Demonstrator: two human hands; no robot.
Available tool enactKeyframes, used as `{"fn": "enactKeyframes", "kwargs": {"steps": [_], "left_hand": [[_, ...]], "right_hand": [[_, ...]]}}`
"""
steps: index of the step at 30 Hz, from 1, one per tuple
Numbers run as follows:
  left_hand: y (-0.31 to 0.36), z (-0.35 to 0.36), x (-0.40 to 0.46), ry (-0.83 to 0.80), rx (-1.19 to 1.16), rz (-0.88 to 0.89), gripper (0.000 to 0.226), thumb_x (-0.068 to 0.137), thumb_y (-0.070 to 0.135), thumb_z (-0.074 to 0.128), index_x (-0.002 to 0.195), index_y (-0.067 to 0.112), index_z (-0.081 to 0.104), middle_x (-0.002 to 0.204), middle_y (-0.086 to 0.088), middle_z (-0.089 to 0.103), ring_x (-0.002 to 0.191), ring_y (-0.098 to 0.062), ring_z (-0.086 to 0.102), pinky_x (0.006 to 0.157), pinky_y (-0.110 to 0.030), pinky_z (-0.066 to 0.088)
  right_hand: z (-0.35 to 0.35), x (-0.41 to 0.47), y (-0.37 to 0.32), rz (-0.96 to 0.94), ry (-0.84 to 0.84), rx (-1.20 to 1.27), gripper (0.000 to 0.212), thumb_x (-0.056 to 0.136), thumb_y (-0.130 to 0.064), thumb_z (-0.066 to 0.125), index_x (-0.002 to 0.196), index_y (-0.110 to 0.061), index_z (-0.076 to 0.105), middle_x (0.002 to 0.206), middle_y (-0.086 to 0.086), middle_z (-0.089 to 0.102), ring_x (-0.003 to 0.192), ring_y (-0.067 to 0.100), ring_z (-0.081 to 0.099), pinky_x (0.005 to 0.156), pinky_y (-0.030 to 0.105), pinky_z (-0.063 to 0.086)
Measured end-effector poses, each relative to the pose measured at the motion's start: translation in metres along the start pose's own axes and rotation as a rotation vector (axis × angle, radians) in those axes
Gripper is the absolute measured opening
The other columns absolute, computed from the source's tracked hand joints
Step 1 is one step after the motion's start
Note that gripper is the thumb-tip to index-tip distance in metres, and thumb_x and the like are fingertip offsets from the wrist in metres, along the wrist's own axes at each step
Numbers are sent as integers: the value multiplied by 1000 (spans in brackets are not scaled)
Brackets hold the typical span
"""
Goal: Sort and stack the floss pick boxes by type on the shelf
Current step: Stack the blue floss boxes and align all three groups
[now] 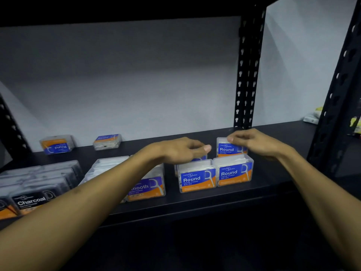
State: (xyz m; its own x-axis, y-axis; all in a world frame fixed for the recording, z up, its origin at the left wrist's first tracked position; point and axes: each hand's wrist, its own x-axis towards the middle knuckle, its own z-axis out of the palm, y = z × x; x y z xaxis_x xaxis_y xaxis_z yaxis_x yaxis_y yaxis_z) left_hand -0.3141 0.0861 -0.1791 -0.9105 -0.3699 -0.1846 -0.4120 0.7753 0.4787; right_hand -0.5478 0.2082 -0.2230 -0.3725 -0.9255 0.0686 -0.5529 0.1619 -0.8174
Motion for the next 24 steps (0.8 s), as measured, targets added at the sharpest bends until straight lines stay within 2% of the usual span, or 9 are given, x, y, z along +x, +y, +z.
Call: {"fn": "enactKeyframes", "kwargs": {"steps": [4,8,13,19,24], "left_hand": [[5,4,-6,-12,155,14,70,93,66,34,152,28,34,146,1,52,123,-16,57,102,-37,47],[5,6,-11,-35,183,7,76,90,64,48,154,29,27,138,-1,58,112,-16,64,94,-34,53],[6,6,-13,-26,216,54,76,90,62,53,153,26,30,141,0,56,115,-16,63,99,-40,53],[3,14,-12,16,214,43,64,90,62,53,139,21,42,131,-3,62,106,-16,65,90,-35,55],[3,20,-14,37,225,82,67,93,61,49,143,17,39,138,-7,53,117,-18,58,97,-37,51]], "right_hand": [[1,-1,-1,9,-7,4,22,99,-30,54,115,-18,64,101,0,72,80,3,72,60,13,52],[0,-2,-5,26,-22,-12,21,99,-31,53,114,-21,64,102,-1,71,85,7,70,64,16,51],[-1,-1,-5,44,-27,-32,23,99,-33,54,115,-21,64,105,1,71,91,11,70,69,23,52],[-2,-2,-5,59,-40,0,24,97,-33,57,116,-20,66,108,3,72,95,14,71,74,26,54],[-3,-4,-8,88,-62,23,25,95,-32,62,117,-22,69,110,4,74,96,15,73,81,32,59]]}}
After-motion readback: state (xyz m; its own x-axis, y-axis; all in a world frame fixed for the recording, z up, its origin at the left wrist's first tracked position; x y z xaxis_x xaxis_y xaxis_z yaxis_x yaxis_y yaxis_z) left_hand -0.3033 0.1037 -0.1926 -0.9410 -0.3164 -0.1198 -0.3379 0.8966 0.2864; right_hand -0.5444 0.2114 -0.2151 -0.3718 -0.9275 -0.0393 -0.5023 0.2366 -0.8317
